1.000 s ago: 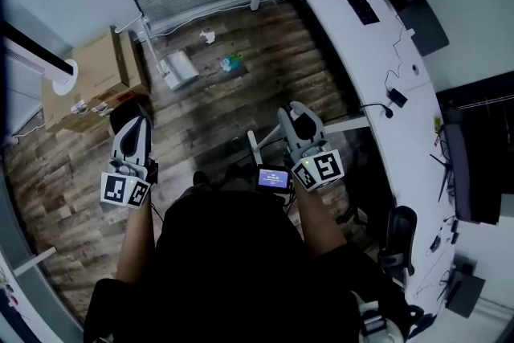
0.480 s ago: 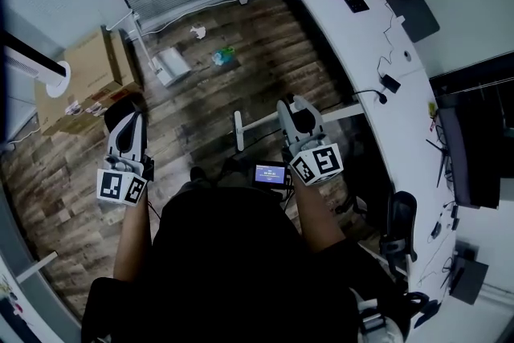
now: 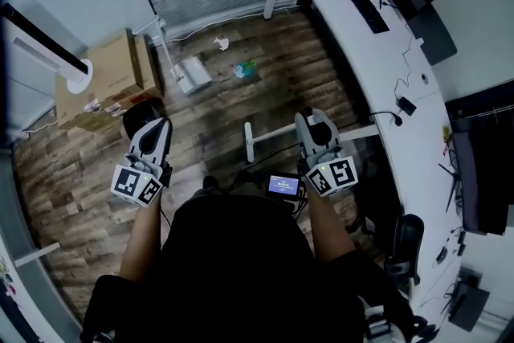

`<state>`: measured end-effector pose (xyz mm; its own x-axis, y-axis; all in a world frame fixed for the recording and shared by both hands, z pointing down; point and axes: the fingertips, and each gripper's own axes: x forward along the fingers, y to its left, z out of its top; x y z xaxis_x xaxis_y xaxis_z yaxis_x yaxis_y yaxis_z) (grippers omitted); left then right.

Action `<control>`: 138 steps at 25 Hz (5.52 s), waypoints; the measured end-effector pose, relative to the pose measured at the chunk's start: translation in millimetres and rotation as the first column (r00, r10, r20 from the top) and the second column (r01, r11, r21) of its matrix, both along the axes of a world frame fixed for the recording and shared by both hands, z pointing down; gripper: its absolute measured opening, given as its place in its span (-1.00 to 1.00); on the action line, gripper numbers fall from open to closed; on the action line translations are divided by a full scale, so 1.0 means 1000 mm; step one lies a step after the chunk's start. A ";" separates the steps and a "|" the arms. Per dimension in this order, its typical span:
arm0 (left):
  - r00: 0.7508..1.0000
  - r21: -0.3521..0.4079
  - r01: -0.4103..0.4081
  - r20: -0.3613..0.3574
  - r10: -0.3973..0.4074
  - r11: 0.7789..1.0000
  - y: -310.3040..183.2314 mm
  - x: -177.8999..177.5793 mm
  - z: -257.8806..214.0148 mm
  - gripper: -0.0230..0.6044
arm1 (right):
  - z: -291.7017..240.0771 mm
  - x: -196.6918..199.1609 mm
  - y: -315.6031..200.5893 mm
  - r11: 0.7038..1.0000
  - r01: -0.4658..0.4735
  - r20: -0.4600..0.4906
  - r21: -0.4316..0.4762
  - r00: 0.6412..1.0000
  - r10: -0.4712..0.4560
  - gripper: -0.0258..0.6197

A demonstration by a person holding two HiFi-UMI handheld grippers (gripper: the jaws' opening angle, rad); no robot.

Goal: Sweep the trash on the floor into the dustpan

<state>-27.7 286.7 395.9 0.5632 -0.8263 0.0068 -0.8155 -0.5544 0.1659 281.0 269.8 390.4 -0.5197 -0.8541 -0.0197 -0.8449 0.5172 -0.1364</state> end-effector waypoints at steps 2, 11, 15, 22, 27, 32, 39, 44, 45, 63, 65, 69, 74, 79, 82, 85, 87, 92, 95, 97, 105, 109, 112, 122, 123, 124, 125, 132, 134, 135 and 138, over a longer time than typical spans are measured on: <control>1.000 -0.005 0.004 0.010 -0.004 1.000 -0.002 0.002 0.000 -0.95 | 0.000 0.002 -0.005 1.000 0.010 0.001 -0.002 1.000 -0.010 -0.64; 0.997 -0.032 0.076 0.002 -0.076 0.997 -0.019 0.009 0.004 -0.95 | 0.017 0.010 -0.022 0.996 0.089 0.001 -0.032 0.996 -0.089 -0.64; 0.995 -0.041 0.098 0.006 -0.098 0.994 -0.028 0.015 0.009 -0.95 | 0.020 0.021 -0.034 0.993 0.111 0.022 -0.036 0.994 -0.110 -0.64; 0.992 -0.066 0.124 0.022 -0.122 0.990 -0.043 0.018 0.020 -0.95 | 0.030 0.035 -0.061 0.991 0.119 0.035 -0.056 0.992 -0.117 -0.64; 0.992 -0.073 0.127 0.015 -0.126 0.989 -0.076 0.015 0.029 -0.95 | 0.039 0.035 -0.096 0.992 0.098 0.025 -0.075 0.995 -0.096 -0.64; 0.990 -0.076 0.139 -0.009 -0.141 0.987 -0.126 -0.003 0.045 -0.95 | 0.045 0.028 -0.142 0.991 0.098 0.016 -0.095 0.995 -0.097 -0.64; 0.986 -0.092 0.161 -0.030 -0.165 0.983 -0.216 -0.048 0.047 -0.95 | 0.030 -0.004 -0.229 0.987 0.127 0.005 -0.096 0.992 -0.127 -0.64; 0.986 -0.093 0.160 -0.038 -0.164 0.983 -0.276 -0.073 0.048 -0.95 | 0.019 -0.018 -0.291 0.990 0.102 0.011 -0.095 0.995 -0.101 -0.64; 0.986 -0.090 0.159 -0.041 -0.163 0.983 -0.286 -0.077 0.048 -0.95 | 0.017 -0.021 -0.302 0.991 0.095 0.011 -0.093 0.995 -0.094 -0.64; 0.975 -0.073 0.224 0.018 -0.223 0.972 -0.414 -0.110 0.036 -0.95 | 0.008 -0.020 -0.488 0.992 0.104 0.066 -0.067 0.993 -0.099 -0.64; 0.971 -0.087 0.239 0.033 -0.237 0.967 -0.429 -0.108 0.035 -0.95 | 0.011 -0.017 -0.511 0.988 0.131 0.073 -0.077 0.989 -0.126 -0.64; 0.961 -0.107 0.270 0.087 -0.261 0.957 -0.457 -0.105 0.035 -0.95 | 0.019 -0.010 -0.550 0.973 0.210 0.070 -0.093 0.976 -0.204 -0.63; 0.936 -0.149 0.308 0.224 -0.271 0.940 -0.474 -0.121 0.043 -0.95 | 0.028 0.003 -0.590 0.956 0.273 0.072 -0.109 0.961 -0.266 -0.63; 0.843 -0.261 0.282 0.527 -0.108 0.923 -0.477 -0.150 0.079 -0.71 | 0.036 0.015 -0.628 0.947 0.297 0.067 -0.124 0.954 -0.291 -0.63; 0.755 -0.371 0.228 0.651 0.077 0.900 -0.474 -0.166 0.112 -0.58 | 0.045 0.020 -0.640 0.941 0.312 0.036 -0.134 0.950 -0.310 -0.63; 0.664 -0.494 0.165 0.696 0.274 0.854 -0.469 -0.177 0.151 -0.41 | 0.060 0.026 -0.643 0.932 0.331 -0.007 -0.144 0.942 -0.336 -0.63; 0.625 -0.575 0.124 0.678 0.387 0.808 -0.463 -0.184 0.177 -0.35 | 0.068 0.029 -0.646 0.927 0.343 -0.021 -0.155 0.937 -0.350 -0.63; 0.554 -0.725 0.062 0.597 0.580 0.686 -0.450 -0.196 0.225 -0.22 | 0.104 0.068 -0.663 0.936 0.274 -0.076 -0.219 0.952 -0.297 -0.63; 0.532 -0.770 0.050 0.560 0.635 0.637 -0.443 -0.196 0.244 -0.20 | 0.109 0.092 -0.677 0.948 0.215 -0.092 -0.237 0.966 -0.242 -0.63; 0.522 -0.789 0.044 0.541 0.660 0.612 -0.441 -0.197 0.254 -0.20 | 0.107 0.103 -0.683 0.954 0.187 -0.100 -0.236 0.971 -0.215 -0.63; 0.542 -0.785 0.049 0.540 0.644 0.617 -0.443 -0.196 0.268 -0.52 | 0.118 0.080 -0.686 0.935 0.238 -0.201 -0.262 0.934 -0.294 -0.64; 0.545 -0.785 0.026 0.530 0.650 0.619 -0.447 -0.189 0.266 -0.53 | 0.154 0.026 -0.664 0.892 0.317 -0.252 -0.324 0.880 -0.404 -0.63; 0.524 -0.790 0.006 0.524 0.671 0.613 -0.448 -0.186 0.265 -0.52 | 0.188 -0.009 -0.649 0.887 0.308 -0.280 -0.344 0.868 -0.410 -0.63; 0.534 -0.784 -0.062 0.497 0.684 0.618 -0.455 -0.182 0.266 -0.53 | 0.206 -0.115 -0.647 0.918 0.272 -0.172 -0.288 0.928 -0.329 -0.61; 0.534 -0.782 -0.064 0.498 0.683 0.620 -0.456 -0.182 0.266 -0.53 | 0.208 -0.122 -0.648 0.919 0.269 -0.170 -0.288 0.930 -0.325 -0.61; 0.534 -0.781 -0.064 0.499 0.683 0.621 -0.456 -0.183 0.266 -0.53 | 0.209 -0.129 -0.650 0.921 0.261 -0.167 -0.288 0.934 -0.317 -0.61; 0.535 -0.781 -0.064 0.499 0.682 0.621 -0.455 -0.183 0.266 -0.53 | 0.209 -0.136 -0.651 0.925 0.250 -0.162 -0.287 0.939 -0.305 -0.61; 0.553 -0.776 -0.077 0.489 0.674 0.626 -0.453 -0.190 0.265 -0.53 | 0.204 -0.188 -0.657 0.945 0.193 -0.100 -0.263 0.969 -0.225 -0.60; 0.558 -0.775 -0.086 0.483 0.675 0.626 -0.451 -0.192 0.265 -0.53 | 0.203 -0.203 -0.656 0.950 0.184 -0.079 -0.253 0.975 -0.209 -0.60; 0.561 -0.774 -0.090 0.480 0.674 0.627 -0.450 -0.192 0.264 -0.53 | 0.202 -0.211 -0.656 0.953 0.179 -0.071 -0.246 0.977 -0.202 -0.59; 0.573 -0.769 -0.095 0.477 0.667 0.632 -0.449 -0.196 0.263 -0.53 | 0.200 -0.236 -0.655 0.960 0.156 -0.047 -0.234 0.984 -0.171 -0.59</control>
